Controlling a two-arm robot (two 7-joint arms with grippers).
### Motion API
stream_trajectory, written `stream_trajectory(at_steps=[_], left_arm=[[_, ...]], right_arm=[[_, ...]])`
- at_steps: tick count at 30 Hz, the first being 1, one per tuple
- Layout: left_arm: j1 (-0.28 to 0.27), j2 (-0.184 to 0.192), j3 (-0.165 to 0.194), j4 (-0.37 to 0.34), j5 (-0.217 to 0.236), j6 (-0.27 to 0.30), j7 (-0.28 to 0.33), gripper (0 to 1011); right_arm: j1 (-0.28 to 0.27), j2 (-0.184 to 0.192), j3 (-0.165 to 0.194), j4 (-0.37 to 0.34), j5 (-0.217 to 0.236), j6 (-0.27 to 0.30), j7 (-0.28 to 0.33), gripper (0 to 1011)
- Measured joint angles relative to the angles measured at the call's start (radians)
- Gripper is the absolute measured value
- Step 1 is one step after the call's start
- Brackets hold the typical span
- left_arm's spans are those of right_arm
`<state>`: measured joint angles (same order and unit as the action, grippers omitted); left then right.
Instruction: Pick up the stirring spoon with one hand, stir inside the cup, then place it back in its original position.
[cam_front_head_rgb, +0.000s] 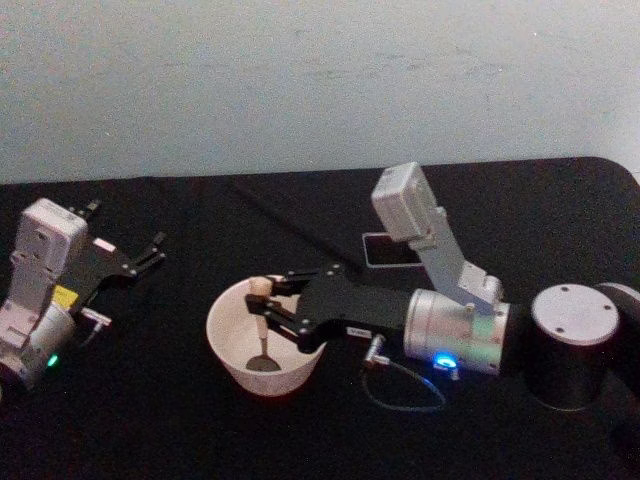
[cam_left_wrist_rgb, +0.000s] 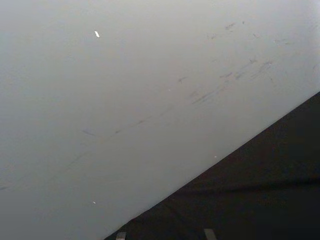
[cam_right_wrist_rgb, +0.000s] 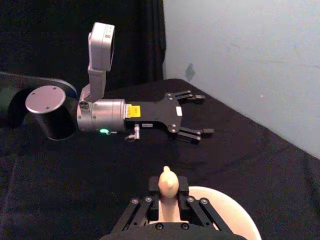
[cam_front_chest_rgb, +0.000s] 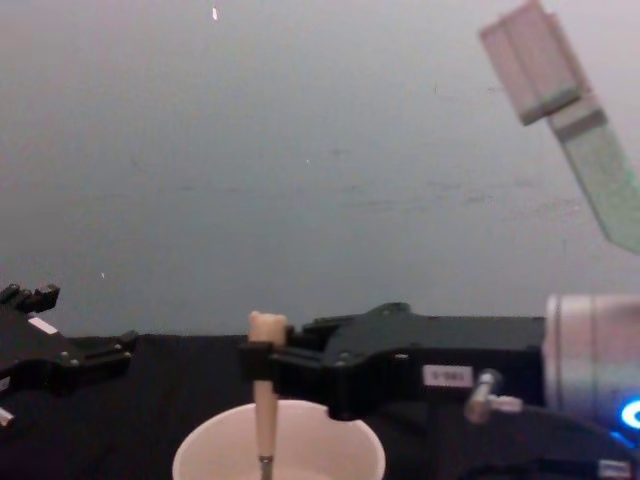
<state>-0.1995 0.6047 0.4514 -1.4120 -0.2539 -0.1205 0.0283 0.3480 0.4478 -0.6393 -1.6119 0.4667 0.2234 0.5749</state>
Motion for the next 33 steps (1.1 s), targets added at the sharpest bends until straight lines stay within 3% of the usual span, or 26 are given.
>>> stream_trajectory(at_steps=[10, 18, 25, 33], left_arm=[[0.000, 0.000, 0.000, 0.000, 0.000, 0.000, 0.000, 1001], [0.000, 0.000, 0.000, 0.000, 0.000, 0.000, 0.000, 1001], [0.000, 0.000, 0.000, 0.000, 0.000, 0.000, 0.000, 1002], [0.000, 0.000, 0.000, 0.000, 0.000, 0.000, 0.000, 1001]], right_arm=[[0.066, -0.076, -0.036, 0.085, -0.040, -0.005, -0.046, 211], [0.099, -0.118, -0.032, 0.154, -0.076, -0.011, -0.080, 211], [0.105, -0.122, -0.006, 0.176, -0.088, -0.010, -0.092, 211], [0.078, -0.075, 0.024, 0.133, -0.092, -0.007, -0.079, 211]])
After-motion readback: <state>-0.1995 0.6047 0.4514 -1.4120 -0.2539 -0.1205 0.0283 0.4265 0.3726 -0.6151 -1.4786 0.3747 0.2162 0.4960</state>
